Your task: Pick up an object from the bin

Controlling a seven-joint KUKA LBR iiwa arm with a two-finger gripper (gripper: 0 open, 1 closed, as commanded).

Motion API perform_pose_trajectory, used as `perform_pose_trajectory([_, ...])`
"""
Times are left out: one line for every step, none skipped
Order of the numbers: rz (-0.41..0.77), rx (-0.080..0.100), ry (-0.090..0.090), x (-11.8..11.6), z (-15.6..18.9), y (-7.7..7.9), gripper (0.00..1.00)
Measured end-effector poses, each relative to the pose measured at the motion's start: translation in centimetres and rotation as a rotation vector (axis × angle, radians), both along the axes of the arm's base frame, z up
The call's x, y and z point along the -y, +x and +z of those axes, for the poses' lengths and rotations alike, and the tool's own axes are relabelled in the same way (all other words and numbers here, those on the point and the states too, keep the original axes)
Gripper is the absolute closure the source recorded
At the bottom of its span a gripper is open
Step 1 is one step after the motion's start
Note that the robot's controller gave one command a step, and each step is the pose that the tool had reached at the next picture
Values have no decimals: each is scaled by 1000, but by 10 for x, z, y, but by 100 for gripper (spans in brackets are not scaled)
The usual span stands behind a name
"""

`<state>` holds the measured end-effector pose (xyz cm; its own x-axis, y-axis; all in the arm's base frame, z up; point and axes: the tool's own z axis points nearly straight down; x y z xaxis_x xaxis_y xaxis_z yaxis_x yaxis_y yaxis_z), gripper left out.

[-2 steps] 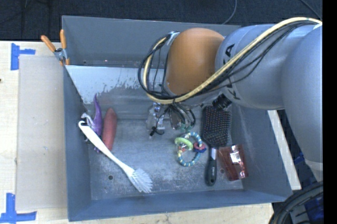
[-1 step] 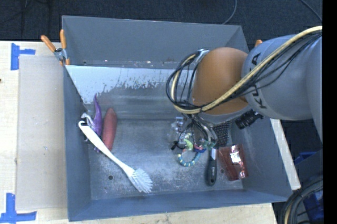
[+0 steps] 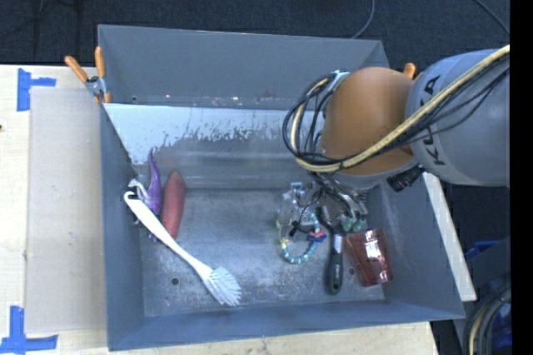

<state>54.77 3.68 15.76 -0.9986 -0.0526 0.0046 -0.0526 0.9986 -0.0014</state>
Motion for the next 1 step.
perform_pose_trajectory([-102,-1,3,44,4,-33,0])
